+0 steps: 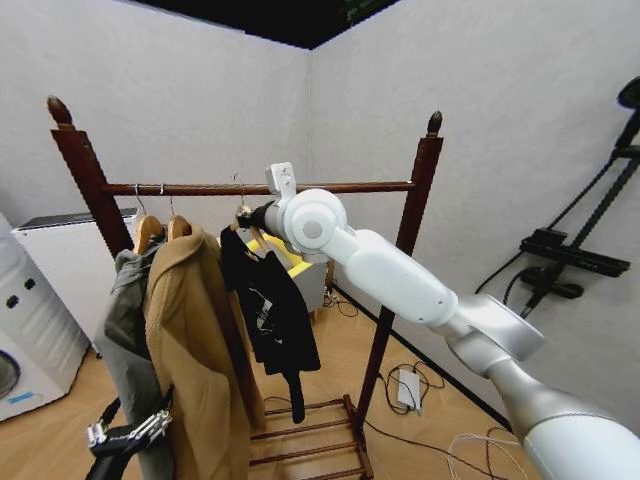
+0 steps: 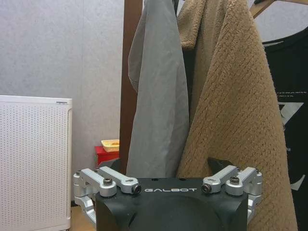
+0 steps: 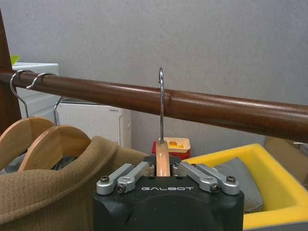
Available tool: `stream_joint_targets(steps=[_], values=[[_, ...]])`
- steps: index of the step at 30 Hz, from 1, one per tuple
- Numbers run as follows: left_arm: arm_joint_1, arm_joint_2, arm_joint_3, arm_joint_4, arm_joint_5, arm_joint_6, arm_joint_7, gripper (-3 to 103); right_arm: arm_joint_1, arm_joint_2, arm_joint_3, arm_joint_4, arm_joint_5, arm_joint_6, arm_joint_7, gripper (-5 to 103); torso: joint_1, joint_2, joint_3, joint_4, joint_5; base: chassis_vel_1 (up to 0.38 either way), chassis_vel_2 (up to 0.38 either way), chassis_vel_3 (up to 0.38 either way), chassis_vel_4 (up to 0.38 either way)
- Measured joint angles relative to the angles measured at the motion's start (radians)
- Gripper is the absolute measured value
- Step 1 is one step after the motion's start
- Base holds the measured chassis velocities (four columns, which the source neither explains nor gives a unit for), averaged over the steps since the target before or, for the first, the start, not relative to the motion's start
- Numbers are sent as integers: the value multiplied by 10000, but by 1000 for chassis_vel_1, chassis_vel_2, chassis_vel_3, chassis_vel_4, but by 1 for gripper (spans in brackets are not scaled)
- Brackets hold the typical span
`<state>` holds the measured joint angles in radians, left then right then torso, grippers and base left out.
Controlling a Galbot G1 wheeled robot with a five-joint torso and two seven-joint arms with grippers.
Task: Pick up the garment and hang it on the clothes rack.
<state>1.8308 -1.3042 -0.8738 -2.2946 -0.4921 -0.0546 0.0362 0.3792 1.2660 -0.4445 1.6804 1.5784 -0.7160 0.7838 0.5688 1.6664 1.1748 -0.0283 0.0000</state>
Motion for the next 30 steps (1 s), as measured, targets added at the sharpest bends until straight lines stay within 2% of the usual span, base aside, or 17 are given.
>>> stream_joint_targets(steps=[13, 25, 27, 30], values=[[0, 0, 0, 0, 0, 0, 2, 100, 187, 213, -204, -466, 42, 111, 154, 10, 0, 0, 0, 1, 0, 0, 0, 0, 0], [0, 0, 0, 0, 0, 1, 2, 100, -90, 26, -320, -115, 151, 156, 293, 10, -1, 1, -1, 0, 2, 0, 0, 0, 0], [0, 0, 0, 0, 0, 0, 2, 100, -186, 8, -226, -90, 112, 129, 51, 8, -1, 1, -2, -1, 2, 0, 0, 0, 0], [0, 0, 0, 0, 0, 0, 2, 100, -306, -41, -59, -101, -206, 49, -644, 18, 0, 0, 0, 2, 0, 0, 0, 0, 0]])
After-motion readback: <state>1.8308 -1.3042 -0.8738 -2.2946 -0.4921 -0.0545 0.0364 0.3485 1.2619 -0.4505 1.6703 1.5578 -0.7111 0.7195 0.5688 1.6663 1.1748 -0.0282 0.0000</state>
